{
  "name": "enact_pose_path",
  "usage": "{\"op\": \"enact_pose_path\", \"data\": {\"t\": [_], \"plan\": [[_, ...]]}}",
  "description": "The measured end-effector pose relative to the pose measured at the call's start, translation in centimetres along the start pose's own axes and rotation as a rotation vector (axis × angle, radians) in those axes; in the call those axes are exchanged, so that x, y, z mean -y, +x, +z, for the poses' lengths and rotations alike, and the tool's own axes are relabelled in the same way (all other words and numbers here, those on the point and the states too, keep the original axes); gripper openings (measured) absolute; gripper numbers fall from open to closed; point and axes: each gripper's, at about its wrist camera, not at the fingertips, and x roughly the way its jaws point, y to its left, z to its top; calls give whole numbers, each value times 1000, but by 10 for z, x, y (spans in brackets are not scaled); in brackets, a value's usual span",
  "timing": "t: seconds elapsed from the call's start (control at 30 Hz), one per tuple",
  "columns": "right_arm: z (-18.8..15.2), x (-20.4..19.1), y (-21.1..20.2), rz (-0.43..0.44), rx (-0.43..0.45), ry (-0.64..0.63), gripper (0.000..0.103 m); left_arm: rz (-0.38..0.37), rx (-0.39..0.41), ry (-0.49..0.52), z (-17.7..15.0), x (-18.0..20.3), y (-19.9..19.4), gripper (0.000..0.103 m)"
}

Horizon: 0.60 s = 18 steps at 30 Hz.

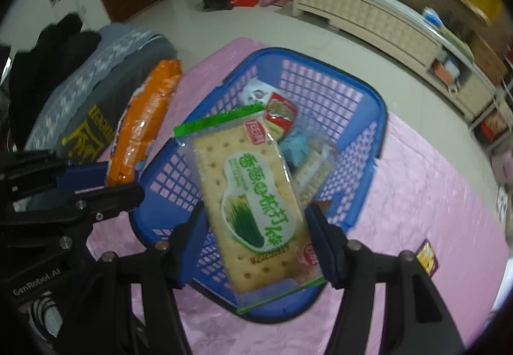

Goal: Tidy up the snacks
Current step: 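Lower the cracker pack into the basket and open the right gripper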

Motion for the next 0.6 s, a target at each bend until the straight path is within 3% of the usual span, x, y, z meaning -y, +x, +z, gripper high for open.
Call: {"op": "enact_pose_path", "data": {"t": [0.3,0.37,0.6], "plan": [[-6,-11,20,43,-77,-27,67,5,-10,-19,-1,-7,3,22],[-5,-12,22,39,-99,-23,71,5,-12,-17,-2,-5,1,22],[-11,6,0,47,-47,64,83,10,-1,13,-2,5,-1,22]]}}
